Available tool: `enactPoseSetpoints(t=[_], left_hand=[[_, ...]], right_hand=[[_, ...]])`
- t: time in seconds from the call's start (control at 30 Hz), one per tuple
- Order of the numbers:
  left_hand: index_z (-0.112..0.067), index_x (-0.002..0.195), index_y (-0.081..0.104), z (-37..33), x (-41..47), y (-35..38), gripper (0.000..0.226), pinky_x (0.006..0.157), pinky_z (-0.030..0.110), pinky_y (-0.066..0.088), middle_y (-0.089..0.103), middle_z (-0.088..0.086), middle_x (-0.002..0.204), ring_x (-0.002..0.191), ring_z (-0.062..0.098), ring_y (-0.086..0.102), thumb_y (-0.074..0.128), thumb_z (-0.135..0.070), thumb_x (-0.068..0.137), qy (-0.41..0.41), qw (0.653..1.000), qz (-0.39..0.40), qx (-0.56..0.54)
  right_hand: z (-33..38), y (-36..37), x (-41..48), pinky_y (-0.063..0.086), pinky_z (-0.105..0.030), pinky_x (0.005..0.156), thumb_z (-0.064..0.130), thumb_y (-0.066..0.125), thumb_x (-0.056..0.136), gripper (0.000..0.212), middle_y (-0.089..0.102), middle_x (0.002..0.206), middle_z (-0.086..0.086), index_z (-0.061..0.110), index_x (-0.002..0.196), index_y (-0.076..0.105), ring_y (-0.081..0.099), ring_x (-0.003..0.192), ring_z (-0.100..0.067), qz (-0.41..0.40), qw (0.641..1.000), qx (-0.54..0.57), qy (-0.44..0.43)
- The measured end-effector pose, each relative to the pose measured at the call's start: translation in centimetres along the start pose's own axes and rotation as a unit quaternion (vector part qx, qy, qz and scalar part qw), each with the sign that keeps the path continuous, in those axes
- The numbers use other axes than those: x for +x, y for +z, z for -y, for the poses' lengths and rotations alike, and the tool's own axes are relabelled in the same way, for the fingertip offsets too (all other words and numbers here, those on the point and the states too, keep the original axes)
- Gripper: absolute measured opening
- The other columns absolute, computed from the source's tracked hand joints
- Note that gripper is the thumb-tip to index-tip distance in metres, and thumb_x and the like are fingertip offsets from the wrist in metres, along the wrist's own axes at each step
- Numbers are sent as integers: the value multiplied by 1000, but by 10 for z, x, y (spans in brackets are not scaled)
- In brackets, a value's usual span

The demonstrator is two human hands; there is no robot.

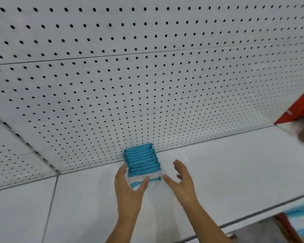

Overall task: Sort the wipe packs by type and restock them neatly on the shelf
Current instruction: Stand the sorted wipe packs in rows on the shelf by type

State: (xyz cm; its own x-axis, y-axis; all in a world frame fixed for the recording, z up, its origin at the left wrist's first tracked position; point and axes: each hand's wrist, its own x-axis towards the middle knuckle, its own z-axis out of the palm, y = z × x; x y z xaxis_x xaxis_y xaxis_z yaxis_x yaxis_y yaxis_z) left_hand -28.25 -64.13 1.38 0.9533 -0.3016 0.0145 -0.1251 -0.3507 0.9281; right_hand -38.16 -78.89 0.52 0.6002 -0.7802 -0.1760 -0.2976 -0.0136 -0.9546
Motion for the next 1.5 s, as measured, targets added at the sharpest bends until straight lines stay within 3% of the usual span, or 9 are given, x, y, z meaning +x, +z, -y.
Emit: enactPoseSetpoints(t=[0.17, 0.27, 0.4, 0.73, 0.87, 0.97, 1.03, 1.27, 1.5], left_hand=[[-52, 142, 36, -38, -54, 8, 70, 112, 23, 29, 39, -31, 146, 135, -9, 36, 64, -56, 78, 8, 972, 216, -96], [-56, 143, 33, -52, -83, 22, 71, 114, 27, 27, 37, -31, 147, 137, -2, 36, 61, -60, 78, 9, 955, 281, -99], [-56, 142, 36, -73, -136, 47, 66, 117, 36, 29, 36, -31, 146, 136, 3, 35, 58, -63, 79, 15, 947, 313, -72], [-48, 144, 39, -108, -340, 140, 60, 108, 24, 31, 43, -26, 146, 128, -13, 39, 66, -36, 93, 10, 917, 390, -83], [-48, 140, 44, -111, -396, 188, 56, 111, 28, 31, 46, -22, 143, 133, 0, 41, 68, -31, 92, -2, 903, 425, -68], [-41, 143, 44, -115, -424, 221, 57, 110, 27, 33, 45, -18, 144, 134, 4, 41, 67, -26, 93, 6, 889, 453, -62], [-32, 146, 44, -118, -433, 248, 57, 106, 25, 33, 46, -15, 145, 134, 6, 42, 66, -22, 94, -6, 886, 458, -70], [-32, 141, 48, -120, -453, 350, 58, 92, 16, 41, 53, -15, 137, 130, 8, 48, 71, -27, 88, -46, 878, 467, -97], [-27, 146, 44, -133, -457, 478, 56, 109, 34, 41, 52, -8, 143, 131, 12, 50, 66, -23, 95, -129, 880, 449, -88]], right_hand=[[15, -51, -55, 38, -19, 107, 21, 75, 87, 63, 51, 141, 26, 36, 141, 46, 46, 129, 9, 15, 997, 55, -47], [12, -89, -82, 39, -23, 108, 20, 75, 88, 61, 52, 140, 27, 38, 139, 47, 46, 130, 6, 0, 997, 60, -57], [-8, -150, -127, 39, -22, 106, 29, 73, 89, 60, 49, 140, 31, 43, 140, 46, 45, 131, 8, -29, 997, 42, -61], [-89, -336, -269, 38, -24, 107, 37, 72, 79, 64, 50, 139, 29, 45, 137, 46, 45, 125, 15, -112, 992, 63, -4], [-121, -407, -306, 42, -32, 108, 35, 73, 80, 60, 54, 137, 22, 39, 135, 50, 50, 124, 7, -147, 986, 70, 39], [-140, -448, -322, 46, -16, 97, 22, 75, 83, 50, 58, 131, 20, 37, 127, 55, 54, 118, 10, -177, 980, 70, 62], [-148, -475, -324, 43, -9, 90, 23, 74, 82, 51, 56, 131, 19, 38, 126, 53, 52, 118, 12, -194, 978, 36, 61], [-178, -547, -282, 41, -15, 91, 30, 75, 74, 61, 57, 130, 20, 33, 131, 54, 51, 121, 7, -207, 975, -9, 79], [-217, -636, -189, 44, -19, 92, 14, 76, 84, 55, 58, 132, 15, 34, 130, 52, 53, 122, 2, -175, 979, -26, 101]])
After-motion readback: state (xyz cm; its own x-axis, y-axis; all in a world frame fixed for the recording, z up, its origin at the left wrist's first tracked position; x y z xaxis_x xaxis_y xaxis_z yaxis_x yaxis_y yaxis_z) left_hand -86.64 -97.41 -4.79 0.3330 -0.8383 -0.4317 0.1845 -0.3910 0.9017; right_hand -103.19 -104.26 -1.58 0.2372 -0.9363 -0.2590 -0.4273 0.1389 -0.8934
